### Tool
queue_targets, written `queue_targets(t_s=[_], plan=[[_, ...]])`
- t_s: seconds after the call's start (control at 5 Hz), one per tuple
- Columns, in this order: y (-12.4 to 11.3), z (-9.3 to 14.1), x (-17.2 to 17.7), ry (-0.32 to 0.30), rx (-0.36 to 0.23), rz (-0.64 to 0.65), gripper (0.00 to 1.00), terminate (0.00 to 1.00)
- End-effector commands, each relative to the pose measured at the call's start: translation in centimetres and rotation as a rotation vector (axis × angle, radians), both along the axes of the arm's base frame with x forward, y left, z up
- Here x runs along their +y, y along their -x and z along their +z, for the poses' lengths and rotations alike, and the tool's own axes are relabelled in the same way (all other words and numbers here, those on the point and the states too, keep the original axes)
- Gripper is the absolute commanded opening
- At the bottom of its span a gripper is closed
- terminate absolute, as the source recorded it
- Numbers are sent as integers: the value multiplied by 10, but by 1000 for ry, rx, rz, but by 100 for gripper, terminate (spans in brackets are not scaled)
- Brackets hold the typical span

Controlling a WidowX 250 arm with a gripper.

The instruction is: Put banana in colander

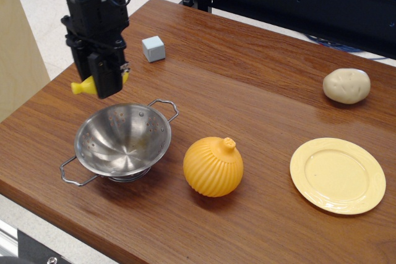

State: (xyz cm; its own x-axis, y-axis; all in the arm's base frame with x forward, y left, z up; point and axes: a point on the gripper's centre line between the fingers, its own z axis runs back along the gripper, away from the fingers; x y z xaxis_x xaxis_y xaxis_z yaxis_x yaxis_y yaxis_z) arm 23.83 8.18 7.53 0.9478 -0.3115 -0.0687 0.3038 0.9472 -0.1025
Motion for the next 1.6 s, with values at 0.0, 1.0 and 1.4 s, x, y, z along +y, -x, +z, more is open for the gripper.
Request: queue_targets(t_s=[0.0,1.0,1.4], plan=[[-10,18,5,-8,-22,-247,0,0],[-22,40,-18,47,-89,-214,100,0],[-22,40,-18,47,-89,-214,100,100]])
